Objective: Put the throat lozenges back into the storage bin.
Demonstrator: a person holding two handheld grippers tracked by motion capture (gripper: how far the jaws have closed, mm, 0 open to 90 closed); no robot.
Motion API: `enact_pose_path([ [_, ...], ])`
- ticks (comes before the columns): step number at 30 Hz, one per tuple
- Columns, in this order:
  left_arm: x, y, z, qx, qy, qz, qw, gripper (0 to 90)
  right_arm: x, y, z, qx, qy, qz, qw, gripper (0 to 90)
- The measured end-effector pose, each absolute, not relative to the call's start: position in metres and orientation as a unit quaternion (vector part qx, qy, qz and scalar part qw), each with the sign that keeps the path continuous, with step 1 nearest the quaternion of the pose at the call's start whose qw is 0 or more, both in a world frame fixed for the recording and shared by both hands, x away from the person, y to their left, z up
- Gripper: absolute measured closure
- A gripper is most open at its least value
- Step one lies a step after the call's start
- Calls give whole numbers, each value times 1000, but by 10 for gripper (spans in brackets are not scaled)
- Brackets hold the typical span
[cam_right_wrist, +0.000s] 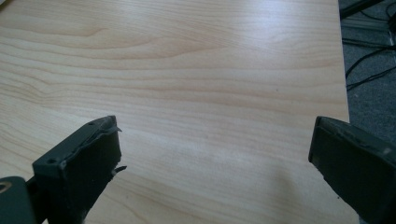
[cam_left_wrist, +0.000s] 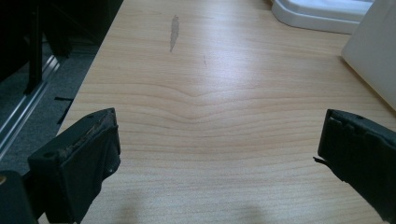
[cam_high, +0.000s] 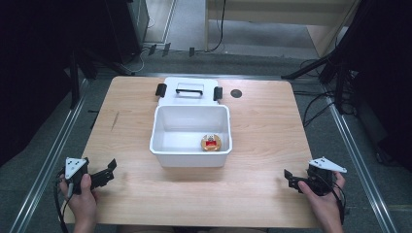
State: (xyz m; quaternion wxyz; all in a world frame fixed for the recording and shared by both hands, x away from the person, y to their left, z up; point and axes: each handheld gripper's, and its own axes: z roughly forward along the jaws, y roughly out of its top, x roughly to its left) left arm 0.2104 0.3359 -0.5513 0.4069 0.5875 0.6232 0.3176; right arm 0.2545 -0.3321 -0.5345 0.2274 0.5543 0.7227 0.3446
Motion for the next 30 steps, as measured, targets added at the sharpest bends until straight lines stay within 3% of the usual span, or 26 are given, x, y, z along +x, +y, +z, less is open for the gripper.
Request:
enact_pose_path([
  [17, 210, 336, -551, 591, 621, 315, 408, 0, 231, -344, -544, 576, 648, 392, 308, 75],
  [30, 209, 334, -551, 592, 620, 318, 405, 0, 232, -343, -545, 574, 652, 397, 297, 106],
])
